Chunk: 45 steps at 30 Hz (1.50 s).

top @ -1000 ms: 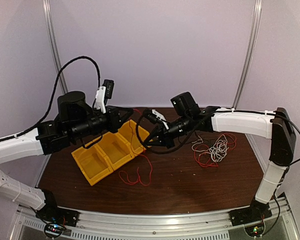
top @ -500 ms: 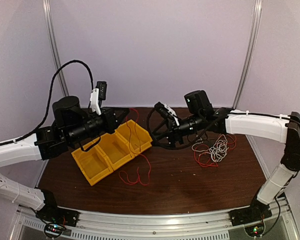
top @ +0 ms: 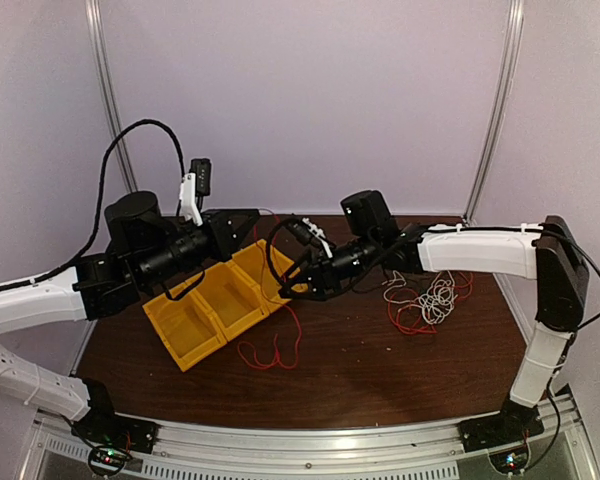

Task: Untangle the cables
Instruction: Pass from the left arm to the right

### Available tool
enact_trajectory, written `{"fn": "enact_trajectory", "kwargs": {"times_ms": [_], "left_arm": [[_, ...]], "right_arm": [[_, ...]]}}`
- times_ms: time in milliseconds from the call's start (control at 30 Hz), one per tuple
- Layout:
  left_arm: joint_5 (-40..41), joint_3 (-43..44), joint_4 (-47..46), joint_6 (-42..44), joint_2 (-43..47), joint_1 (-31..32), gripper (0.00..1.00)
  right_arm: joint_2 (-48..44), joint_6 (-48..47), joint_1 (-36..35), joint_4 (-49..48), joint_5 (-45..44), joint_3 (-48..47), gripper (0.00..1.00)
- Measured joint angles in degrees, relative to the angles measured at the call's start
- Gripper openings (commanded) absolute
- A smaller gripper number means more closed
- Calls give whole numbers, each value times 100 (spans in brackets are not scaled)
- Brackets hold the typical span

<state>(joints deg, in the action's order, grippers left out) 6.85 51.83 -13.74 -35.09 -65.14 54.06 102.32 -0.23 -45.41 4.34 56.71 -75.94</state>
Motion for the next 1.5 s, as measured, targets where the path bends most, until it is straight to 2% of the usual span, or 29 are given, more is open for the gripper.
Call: {"fn": "enact_trajectory", "kwargs": {"times_ms": [67, 233, 267, 300, 333, 400, 433, 500, 667, 833, 1000, 1133, 1233, 1500], "left_arm": [[2, 0, 0, 0, -7, 0, 0], [46, 0, -11, 0, -7, 0, 0], [63, 0, -13, 0, -7, 0, 0], [85, 0, -15, 0, -7, 0, 0], [101, 0, -13, 0, -7, 0, 6], [131, 0, 0, 9, -7, 0, 37], [140, 4, 24, 39, -13, 0, 45], [153, 55, 157, 118, -70, 0, 51], [138, 295, 901, 422, -271, 0, 53], [345, -13, 1705, 566, -85, -7, 53], [286, -660, 2330, 339, -68, -20, 44], [-2, -1287, 2428, -166, -273, -28, 48], [-129, -1635, 2457, -581, -319, -28, 51], [-431, -1853, 1961, -1368, -686, -20, 45]], "right_arm": [[98, 184, 0, -153, 129, -24, 50], [181, 450, 2, -424, 348, -33, 3], [181, 479, 2, -444, 378, -35, 0], [181, 496, 7, -452, 391, -37, 0], [181, 474, 24, -437, 398, -37, 0], [162, 358, 61, -299, 382, -37, 0], [129, 229, 92, -136, 365, -37, 0], [2, -151, 219, 302, 280, -37, 0], [-866, -1587, 903, 1696, -372, 103, 0], [-1980, -2498, 1692, 2356, -962, 1008, 0], [-2334, -2796, 2269, 2559, -1427, 2017, 0], [-2549, -2833, 2286, 2570, -1644, 2481, 0], [-2691, -2833, 2277, 2535, -1694, 2538, 0], [-2739, -2855, 2277, 2452, -1722, 2538, 0]]}}
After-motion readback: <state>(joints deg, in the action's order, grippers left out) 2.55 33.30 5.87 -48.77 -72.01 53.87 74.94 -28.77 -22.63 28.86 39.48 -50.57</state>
